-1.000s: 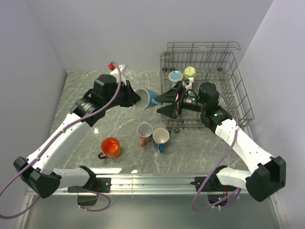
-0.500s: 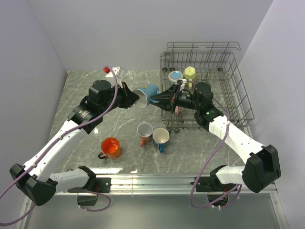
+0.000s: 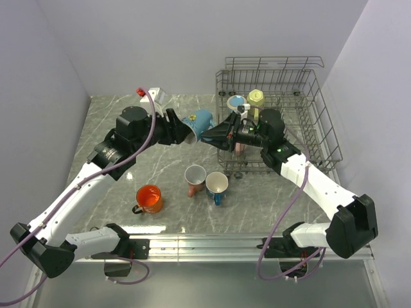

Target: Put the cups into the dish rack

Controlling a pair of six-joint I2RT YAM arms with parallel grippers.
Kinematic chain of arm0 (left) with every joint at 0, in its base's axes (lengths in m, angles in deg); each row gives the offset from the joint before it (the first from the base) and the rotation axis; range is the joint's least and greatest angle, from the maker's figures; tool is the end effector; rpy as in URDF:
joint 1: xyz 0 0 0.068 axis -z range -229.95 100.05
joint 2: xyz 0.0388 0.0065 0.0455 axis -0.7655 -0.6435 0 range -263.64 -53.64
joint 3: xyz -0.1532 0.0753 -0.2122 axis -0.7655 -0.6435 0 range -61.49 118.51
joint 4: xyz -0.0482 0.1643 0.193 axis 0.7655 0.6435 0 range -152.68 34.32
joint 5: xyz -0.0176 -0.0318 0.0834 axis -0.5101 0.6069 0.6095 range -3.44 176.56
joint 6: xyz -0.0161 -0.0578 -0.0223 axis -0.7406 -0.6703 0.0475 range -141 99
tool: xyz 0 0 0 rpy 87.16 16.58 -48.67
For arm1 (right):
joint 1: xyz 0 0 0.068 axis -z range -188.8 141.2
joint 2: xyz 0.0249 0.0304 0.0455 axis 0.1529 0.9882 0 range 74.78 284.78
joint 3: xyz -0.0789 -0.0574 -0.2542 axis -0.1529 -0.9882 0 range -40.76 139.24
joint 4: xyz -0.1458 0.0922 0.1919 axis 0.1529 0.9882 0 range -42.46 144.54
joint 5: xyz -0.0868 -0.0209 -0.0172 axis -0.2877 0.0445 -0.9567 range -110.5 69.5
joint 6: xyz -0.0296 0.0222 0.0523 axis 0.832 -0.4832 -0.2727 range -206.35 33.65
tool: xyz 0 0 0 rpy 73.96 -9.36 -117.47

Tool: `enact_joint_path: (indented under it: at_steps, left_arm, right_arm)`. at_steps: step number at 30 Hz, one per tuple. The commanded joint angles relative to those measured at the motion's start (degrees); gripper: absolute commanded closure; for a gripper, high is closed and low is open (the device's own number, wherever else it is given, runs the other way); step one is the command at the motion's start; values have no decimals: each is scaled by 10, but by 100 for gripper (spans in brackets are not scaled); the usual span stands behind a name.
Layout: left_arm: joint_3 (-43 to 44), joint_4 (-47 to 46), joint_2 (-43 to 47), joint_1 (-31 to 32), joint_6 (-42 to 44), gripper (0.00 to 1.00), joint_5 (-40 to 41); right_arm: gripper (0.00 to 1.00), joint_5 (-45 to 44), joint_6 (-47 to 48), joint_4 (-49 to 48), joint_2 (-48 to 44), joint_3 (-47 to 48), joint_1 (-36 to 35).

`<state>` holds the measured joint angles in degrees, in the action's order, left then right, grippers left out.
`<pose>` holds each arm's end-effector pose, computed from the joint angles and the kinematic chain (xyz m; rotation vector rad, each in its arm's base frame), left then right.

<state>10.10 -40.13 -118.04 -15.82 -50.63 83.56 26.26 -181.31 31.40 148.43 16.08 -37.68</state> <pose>0.2114 -0.1465 0.4082 0.1137 1.9166 -0.8156 0.2471 0.1776 0.3526 0.3707 2.1240 2.1321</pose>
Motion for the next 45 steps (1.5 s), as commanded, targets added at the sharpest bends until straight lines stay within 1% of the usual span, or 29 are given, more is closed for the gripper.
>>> enact_joint_path:
  at_steps: [1,2,4,5,6,7,8,9,10,11,12,13,14,15,16,17,19,20,22,27,31,34,38,45]
  left_arm:
    - [35,5,4,5,-17,40,-5]
    - [36,11,5,6,-17,30,1]
    - [36,15,9,5,-13,21,5]
    - [36,23,10,6,-13,14,15]
    - [36,27,12,6,-11,11,19]
    - [36,31,14,6,-10,10,23]
    - [36,36,16,6,-10,7,27]
    - [35,42,19,6,-9,5,28]
    - [31,44,23,5,-9,5,28]
    - [29,49,26,6,-10,4,28]
    - [27,52,29,5,-10,4,28]
    - [22,53,35,6,-11,3,28]
    - [20,57,38,6,-13,3,46]
    - [18,58,39,5,-14,2,48]
    - [14,63,42,6,-15,2,49]
    - [13,65,45,6,-18,1,50]
    - [11,75,47,6,-24,1,49]
    - [12,79,47,5,-26,1,49]
    - [13,92,48,5,-36,1,49]
    - [15,113,52,5,-44,1,41]
    - [31,140,51,5,-34,1,48]
    - [44,159,51,5,-32,1,60]
    - [50,173,55,5,-34,1,72]
    - [52,183,45,6,-33,1,70]
  right_arm:
    - [100,-19,134,70,-19,77,9]
    - [100,-23,146,87,-22,82,16]
    - [100,-31,180,134,-30,93,43]
    - [100,-30,194,169,-32,98,55]
    - [100,-32,211,195,-34,104,68]
    - [100,-39,253,221,-35,121,95]
    - [100,-42,279,280,-35,131,109]
    - [100,-47,302,308,-34,152,124]
    - [100,-51,344,333,-32,161,153]
    - [100,-55,364,376,-31,169,170]
    - [100,-59,383,396,-26,183,186]
    - [100,-75,423,417,-24,192,212]
    - [100,-84,442,457,-19,202,224]
    - [100,-96,462,474,-8,212,233]
    - [100,-115,502,495,0,234,242]
    - [100,-156,520,535,9,247,253]
    - [100,-214,571,571,38,288,259]
    - [100,-274,586,596,57,301,261]
    - [100,-322,619,607,76,329,261]
    - [100,-451,652,619,149,374,265]
    - [100,-513,667,625,210,408,266]
    - [100,-549,676,629,237,431,265]
    - [100,-563,682,618,272,437,266]
    - [100,-538,660,570,313,416,252]
